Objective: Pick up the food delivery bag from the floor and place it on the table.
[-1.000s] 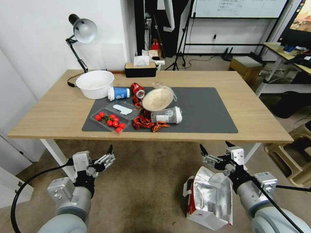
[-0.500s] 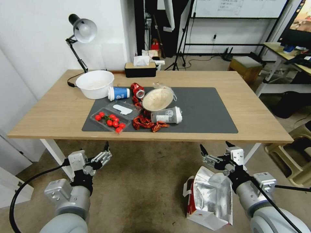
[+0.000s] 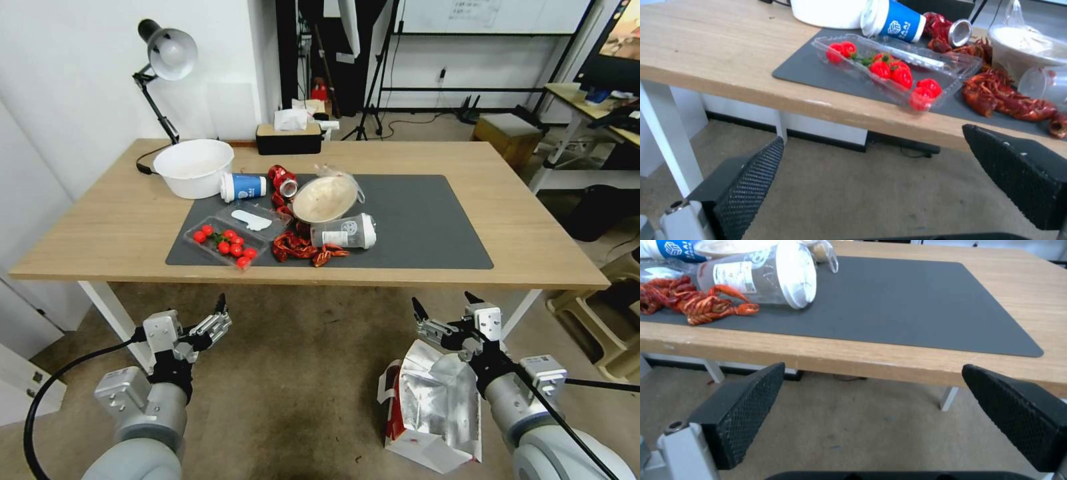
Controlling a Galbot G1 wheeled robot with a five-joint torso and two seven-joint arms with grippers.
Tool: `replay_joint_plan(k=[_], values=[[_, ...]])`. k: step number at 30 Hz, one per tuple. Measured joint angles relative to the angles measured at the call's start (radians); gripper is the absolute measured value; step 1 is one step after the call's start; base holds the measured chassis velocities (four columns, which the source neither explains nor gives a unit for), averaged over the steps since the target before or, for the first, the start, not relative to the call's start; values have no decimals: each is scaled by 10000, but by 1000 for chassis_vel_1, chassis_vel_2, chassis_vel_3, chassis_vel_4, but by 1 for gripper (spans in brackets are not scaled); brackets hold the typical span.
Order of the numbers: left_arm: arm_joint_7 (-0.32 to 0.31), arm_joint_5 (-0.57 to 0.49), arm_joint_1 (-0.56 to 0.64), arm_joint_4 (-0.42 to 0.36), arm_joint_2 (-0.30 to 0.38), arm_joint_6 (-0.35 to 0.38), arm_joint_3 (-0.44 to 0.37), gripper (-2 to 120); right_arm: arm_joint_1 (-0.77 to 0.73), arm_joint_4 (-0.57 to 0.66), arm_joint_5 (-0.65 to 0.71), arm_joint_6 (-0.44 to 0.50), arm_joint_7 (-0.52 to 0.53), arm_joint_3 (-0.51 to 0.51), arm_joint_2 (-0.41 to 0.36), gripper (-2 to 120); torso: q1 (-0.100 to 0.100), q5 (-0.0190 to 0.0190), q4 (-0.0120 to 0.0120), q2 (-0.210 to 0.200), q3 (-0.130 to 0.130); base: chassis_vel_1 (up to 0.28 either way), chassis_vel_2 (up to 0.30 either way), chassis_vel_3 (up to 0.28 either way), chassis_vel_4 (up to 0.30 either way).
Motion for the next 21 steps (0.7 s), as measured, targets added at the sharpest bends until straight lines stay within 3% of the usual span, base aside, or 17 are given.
replay_joint_plan(k=[21], values=[[-35, 86, 56, 4, -18, 2, 27, 100, -41, -22, 35, 8, 42, 9, 81, 100, -459, 0, 0, -1035, -583, 0, 0, 0, 0]])
